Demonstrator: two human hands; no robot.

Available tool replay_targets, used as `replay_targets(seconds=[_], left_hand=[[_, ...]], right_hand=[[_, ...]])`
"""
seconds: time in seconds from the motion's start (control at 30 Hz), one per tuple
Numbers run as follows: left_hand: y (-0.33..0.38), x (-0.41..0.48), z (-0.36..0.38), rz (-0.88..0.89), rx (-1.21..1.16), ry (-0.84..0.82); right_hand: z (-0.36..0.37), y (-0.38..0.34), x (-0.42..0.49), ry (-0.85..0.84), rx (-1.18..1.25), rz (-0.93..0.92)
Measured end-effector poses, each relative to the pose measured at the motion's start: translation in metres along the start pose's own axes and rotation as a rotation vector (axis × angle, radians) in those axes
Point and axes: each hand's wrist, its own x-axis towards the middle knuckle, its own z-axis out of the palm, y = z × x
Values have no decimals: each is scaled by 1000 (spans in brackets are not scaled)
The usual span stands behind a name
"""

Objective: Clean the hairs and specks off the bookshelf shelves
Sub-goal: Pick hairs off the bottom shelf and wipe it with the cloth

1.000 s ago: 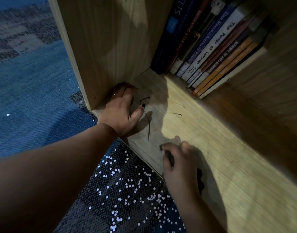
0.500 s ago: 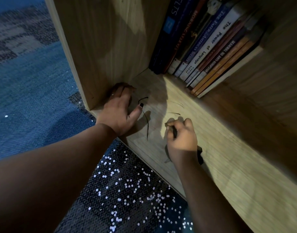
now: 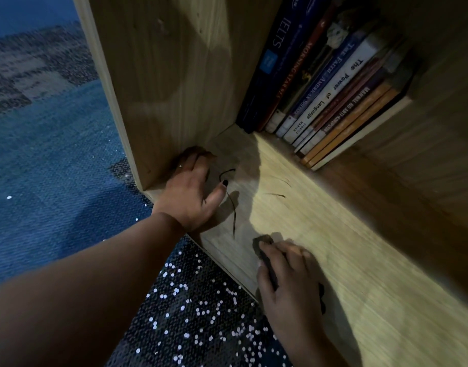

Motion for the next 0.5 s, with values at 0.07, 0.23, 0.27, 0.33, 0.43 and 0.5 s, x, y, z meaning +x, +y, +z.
replay_targets(seconds=[0.07,0.23,0.27,0.33,0.43,0.5], left_hand=[[-1,0,1,3,5,-3],[-2,0,1,-8,9,-12],[-1,0,1,-13,8,-18],[-1,0,1,-8,10,-18],[-2,-1,2,1,14,-17],[-3,-1,1,-2,16,-19]], right_hand=[[10,4,9,29,85,13],[23,13,53,138,169,35],[23,15,62,134,168,52],[23,18,81,117,167,100],[23,26,110,113,161,155],[23,31,126,113,163,153]])
